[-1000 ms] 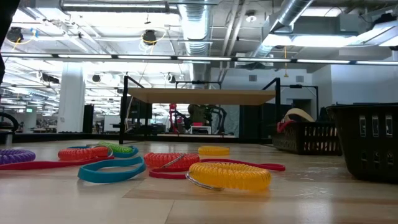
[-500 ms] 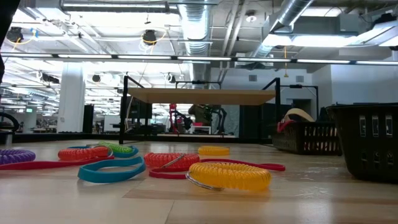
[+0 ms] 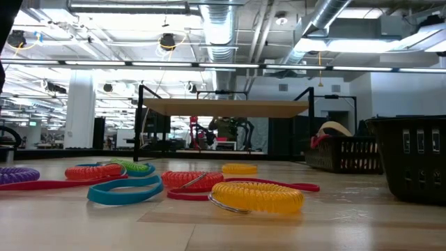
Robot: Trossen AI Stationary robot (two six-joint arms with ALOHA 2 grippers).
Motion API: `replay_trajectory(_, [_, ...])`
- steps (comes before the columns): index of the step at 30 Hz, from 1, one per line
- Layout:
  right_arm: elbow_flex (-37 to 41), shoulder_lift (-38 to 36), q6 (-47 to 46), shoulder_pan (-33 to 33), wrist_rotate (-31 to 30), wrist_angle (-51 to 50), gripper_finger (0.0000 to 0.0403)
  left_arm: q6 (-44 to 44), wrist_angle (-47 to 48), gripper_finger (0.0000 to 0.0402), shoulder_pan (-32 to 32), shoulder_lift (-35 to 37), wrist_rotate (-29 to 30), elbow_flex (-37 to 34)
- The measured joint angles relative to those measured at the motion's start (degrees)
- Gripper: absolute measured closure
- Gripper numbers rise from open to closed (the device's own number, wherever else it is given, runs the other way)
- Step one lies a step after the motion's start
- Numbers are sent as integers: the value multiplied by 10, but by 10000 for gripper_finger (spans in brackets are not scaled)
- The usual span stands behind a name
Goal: Pick & Place Office Desk Supplies
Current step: Put the black rubber band into the top right black bin
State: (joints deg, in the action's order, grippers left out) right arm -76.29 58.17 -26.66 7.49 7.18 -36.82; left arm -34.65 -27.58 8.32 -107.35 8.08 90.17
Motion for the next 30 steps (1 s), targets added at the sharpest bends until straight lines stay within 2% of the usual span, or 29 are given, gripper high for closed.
replay_trajectory(4, [1,-1,0,0,-16,-16,399,0,38,397,0,1,1,0])
replay_trajectory(6, [1,0,0,0,-28,-31,400,0,96,392,0,11,0,0])
replay_trajectory(10, [1,-1,15,0,-58,-100,401,4,151,374,0,30,15,-1])
replay_trajectory(15, [1,0,31,0,-78,-160,401,56,181,349,0,80,36,1])
replay_trajectory(18, [5,7,36,0,-99,-197,402,63,248,339,0,116,49,0])
replay_trajectory(24, [92,18,52,-5,-102,-205,402,59,353,338,16,155,103,0])
replay_trajectory(30, [218,45,72,-28,-101,-149,403,55,356,346,36,146,134,1])
